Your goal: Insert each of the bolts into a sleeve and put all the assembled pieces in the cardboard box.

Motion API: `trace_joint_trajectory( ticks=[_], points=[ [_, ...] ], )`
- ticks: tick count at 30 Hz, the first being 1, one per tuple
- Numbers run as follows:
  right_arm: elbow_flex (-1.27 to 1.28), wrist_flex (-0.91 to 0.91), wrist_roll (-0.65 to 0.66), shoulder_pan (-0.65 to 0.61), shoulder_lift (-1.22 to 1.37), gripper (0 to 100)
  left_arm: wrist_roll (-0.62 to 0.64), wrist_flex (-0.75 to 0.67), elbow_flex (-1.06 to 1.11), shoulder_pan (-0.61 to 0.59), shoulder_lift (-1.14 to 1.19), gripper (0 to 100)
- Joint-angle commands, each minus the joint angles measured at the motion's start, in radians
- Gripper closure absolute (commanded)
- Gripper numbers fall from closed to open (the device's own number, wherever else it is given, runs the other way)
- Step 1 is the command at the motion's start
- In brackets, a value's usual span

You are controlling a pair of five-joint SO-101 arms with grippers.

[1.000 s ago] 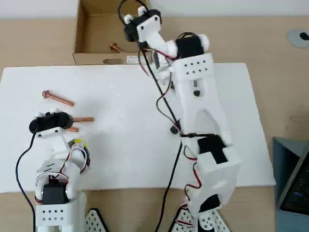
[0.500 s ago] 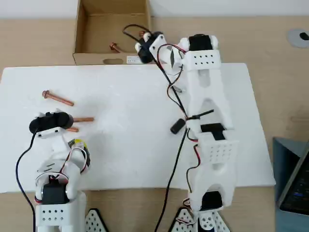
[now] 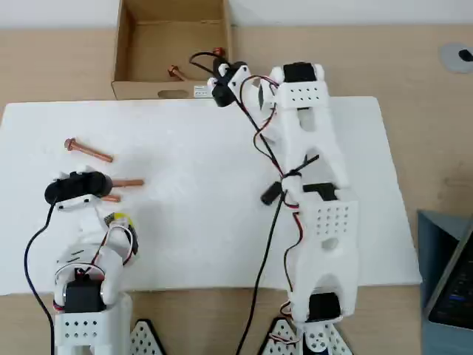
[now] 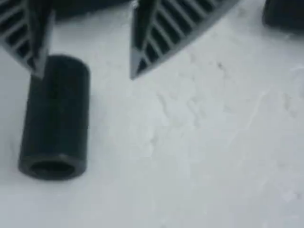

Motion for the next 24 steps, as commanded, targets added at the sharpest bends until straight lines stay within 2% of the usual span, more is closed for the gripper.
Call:
trace_joint_trajectory(
  ticks=[1,12,21,24],
  points=[
    [-0.051,-0.029,0.015,0.015,0.007,85.7,0.0,-0.014,-0.005,-0.006,-0.008,100],
    [-0.051,-0.069,0.049,0.013,0.096,86.2,0.0,-0.014,-0.005,-0.006,-0.008,100],
    [-0.051,-0.068,0.049,0.002,0.116,98.4,0.0,-0.014,-0.005,-0.006,-0.008,100],
    [-0.064,-0.06,0.043,-0.007,0.113,98.8,0.0,-0.014,-0.005,-0.006,-0.008,100]
  ],
)
